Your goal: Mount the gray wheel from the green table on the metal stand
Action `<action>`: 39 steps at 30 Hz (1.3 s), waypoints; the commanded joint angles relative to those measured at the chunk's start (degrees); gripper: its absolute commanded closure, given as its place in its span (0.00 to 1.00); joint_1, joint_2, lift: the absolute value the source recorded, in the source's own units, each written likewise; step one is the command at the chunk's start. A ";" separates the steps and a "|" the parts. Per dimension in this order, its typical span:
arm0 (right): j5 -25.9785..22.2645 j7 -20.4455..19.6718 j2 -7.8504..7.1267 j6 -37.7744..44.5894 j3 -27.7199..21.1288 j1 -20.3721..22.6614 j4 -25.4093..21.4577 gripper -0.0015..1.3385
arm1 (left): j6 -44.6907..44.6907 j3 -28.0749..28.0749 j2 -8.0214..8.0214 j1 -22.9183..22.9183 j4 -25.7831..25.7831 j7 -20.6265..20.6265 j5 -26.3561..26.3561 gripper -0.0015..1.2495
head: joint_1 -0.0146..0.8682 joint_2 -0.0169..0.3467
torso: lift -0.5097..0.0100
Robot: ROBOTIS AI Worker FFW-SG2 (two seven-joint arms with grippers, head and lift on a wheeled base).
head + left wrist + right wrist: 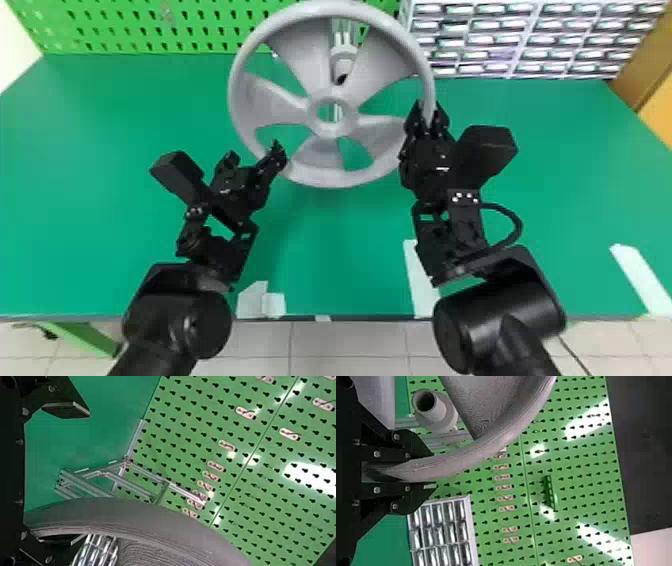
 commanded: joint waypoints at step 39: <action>-0.26 0.00 -0.26 0.26 0.72 -0.49 0.52 0.84 | -0.03 -0.26 0.04 -0.55 0.55 -0.53 0.11 0.43 | 1.00 0.19 | 0.80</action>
